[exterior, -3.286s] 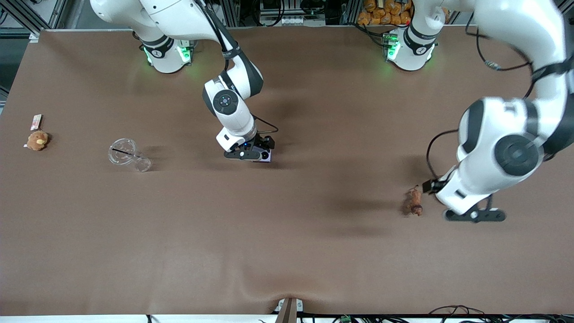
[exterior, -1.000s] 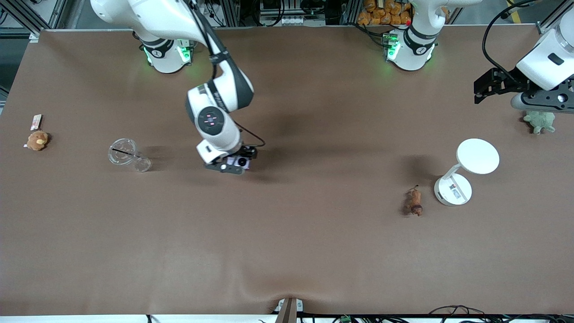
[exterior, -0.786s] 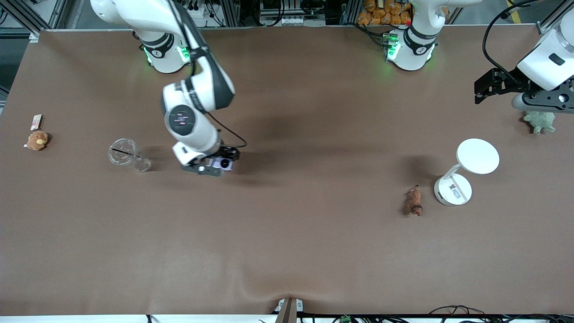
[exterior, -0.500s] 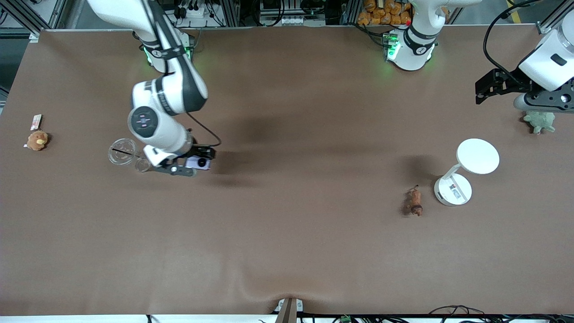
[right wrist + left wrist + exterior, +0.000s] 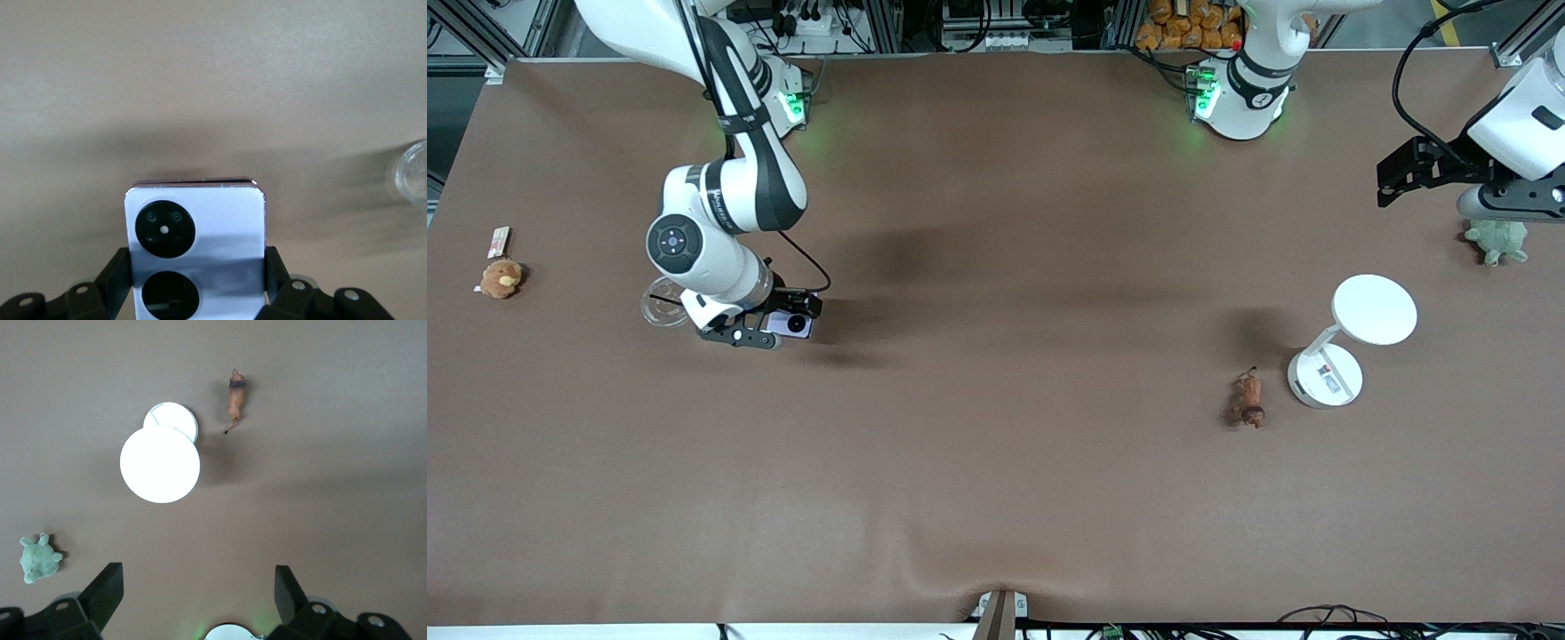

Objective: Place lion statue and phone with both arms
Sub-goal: 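Carry the white phone with the right gripper toward the glass cup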

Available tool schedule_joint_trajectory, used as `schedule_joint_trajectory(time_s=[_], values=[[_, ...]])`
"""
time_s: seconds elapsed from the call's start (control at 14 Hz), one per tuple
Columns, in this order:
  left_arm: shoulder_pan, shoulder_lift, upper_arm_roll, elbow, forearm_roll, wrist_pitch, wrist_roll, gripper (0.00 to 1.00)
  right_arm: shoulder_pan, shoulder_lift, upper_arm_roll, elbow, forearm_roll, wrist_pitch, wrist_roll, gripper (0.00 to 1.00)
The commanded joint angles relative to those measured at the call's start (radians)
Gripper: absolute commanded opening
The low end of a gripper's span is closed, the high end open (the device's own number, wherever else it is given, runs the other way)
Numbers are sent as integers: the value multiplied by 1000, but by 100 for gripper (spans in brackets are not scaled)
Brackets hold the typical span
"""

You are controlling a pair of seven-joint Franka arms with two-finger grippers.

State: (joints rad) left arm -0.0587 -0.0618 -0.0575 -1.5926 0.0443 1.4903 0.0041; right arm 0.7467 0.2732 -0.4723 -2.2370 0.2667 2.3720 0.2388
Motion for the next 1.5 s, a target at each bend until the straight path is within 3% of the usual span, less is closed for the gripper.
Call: schedule_joint_trajectory(time_s=[0.0, 0.43, 0.93, 1.0, 1.07, 1.43], values=[[11, -3, -8, 19, 0, -21, -1, 100, -6, -5, 3, -55, -14, 56, -27, 0], [25, -1, -8, 40, 0, -21, 4, 100, -1, 81, 8, -114, -12, 237, -26, 0], [22, -1, -18, 48, -1, -21, -13, 100, -4, 119, 9, -113, -11, 280, -26, 0], [16, -4, -21, 46, -6, -30, -13, 100, -4, 119, 9, -110, -11, 276, -26, 24], [13, -4, -22, 48, -14, -63, -13, 100, -3, 119, 9, -105, -9, 276, -26, 99], [19, -1, -42, 49, -14, -79, -13, 100, -3, 64, 6, -58, -9, 216, -35, 100]])
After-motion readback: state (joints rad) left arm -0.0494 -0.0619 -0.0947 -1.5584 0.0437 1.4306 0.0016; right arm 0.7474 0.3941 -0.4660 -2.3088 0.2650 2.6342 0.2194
